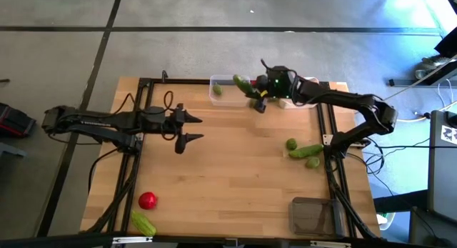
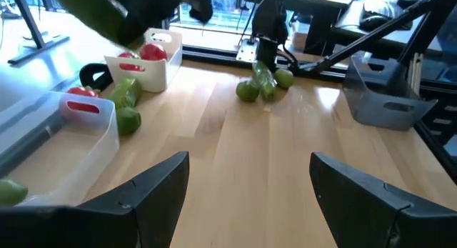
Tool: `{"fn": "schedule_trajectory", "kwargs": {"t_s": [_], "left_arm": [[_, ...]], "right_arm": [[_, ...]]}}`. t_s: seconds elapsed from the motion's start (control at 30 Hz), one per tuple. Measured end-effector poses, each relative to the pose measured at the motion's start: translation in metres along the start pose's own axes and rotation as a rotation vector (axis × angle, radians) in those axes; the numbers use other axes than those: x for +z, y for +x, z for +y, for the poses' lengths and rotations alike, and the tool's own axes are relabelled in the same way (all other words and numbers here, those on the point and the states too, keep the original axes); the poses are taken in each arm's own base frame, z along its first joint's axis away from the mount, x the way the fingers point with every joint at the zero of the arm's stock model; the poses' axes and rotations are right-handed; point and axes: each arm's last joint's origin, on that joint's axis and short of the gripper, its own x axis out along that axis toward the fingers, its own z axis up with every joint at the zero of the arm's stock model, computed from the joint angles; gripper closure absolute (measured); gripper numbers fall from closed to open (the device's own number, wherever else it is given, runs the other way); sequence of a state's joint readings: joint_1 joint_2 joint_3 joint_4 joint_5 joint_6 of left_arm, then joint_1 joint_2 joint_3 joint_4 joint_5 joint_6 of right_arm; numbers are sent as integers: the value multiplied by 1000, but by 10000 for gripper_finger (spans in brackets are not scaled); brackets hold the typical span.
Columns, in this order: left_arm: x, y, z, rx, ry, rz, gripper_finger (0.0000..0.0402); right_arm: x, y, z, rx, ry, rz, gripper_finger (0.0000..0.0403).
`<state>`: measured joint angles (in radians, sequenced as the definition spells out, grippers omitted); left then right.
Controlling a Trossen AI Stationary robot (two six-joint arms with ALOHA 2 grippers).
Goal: Sort produce into baskets
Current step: Put the green cucumber into the black bin
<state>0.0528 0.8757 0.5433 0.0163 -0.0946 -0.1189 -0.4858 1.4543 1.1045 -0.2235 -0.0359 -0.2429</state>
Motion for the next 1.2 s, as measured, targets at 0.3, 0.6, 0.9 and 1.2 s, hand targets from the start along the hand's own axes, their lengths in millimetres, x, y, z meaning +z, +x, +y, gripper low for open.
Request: {"fn": "schedule_trajectory", "kwargs": {"t_s": [0.3,0.6,0.9,1.2], "left_arm": [[-9,0,2,25,-19,14,115],[-4,-1,1,22,-11,-36,115],[-4,-1,1,22,-6,-36,115],[-4,-1,1,22,0,-35,115]], "right_arm": [[-13,-41,-25,-114,0,244,292],[-31,-88,-51,-194,100,365,292],[-48,-101,-73,-263,219,442,292],[-60,-108,-79,-267,271,530,292]]}}
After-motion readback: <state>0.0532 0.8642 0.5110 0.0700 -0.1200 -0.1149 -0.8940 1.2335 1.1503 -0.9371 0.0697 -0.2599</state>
